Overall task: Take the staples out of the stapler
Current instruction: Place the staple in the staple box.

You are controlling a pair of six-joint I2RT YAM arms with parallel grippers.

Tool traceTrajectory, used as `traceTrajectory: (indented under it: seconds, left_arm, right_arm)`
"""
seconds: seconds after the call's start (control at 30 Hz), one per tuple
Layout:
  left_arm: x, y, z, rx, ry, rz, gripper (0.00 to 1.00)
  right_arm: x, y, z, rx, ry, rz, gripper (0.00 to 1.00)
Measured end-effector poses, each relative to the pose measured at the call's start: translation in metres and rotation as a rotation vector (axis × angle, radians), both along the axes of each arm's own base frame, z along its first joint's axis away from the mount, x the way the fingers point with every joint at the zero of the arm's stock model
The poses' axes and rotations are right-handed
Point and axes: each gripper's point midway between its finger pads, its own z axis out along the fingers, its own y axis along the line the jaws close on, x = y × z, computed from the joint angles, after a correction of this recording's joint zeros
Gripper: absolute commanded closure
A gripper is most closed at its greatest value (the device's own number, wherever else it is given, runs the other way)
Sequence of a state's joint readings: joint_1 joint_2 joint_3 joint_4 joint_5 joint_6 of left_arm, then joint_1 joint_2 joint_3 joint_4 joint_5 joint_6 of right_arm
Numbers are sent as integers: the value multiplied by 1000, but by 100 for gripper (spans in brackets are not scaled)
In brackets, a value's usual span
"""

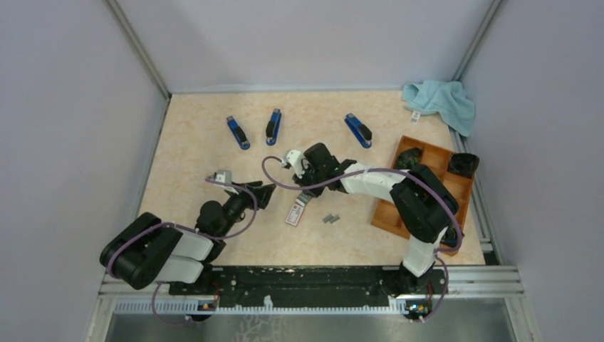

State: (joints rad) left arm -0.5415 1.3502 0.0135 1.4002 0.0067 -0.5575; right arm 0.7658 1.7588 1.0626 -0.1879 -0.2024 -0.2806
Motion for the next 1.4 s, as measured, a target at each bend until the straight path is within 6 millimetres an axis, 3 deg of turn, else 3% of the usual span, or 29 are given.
traceTrajectory:
  seconds: [0.67,0.73,1.4]
  left_arm:
    - [0,0,2,-5,-8,0,27]
    - [0,0,2,-5,-8,0,27]
    - [0,0,3,-6,-9,0,27]
  right_arm:
    - [-1,1,-3,-30,2,14,78]
    - [-2,1,-3,-34,7,14,74]
    - [-3,1,0,-26,6,19,70]
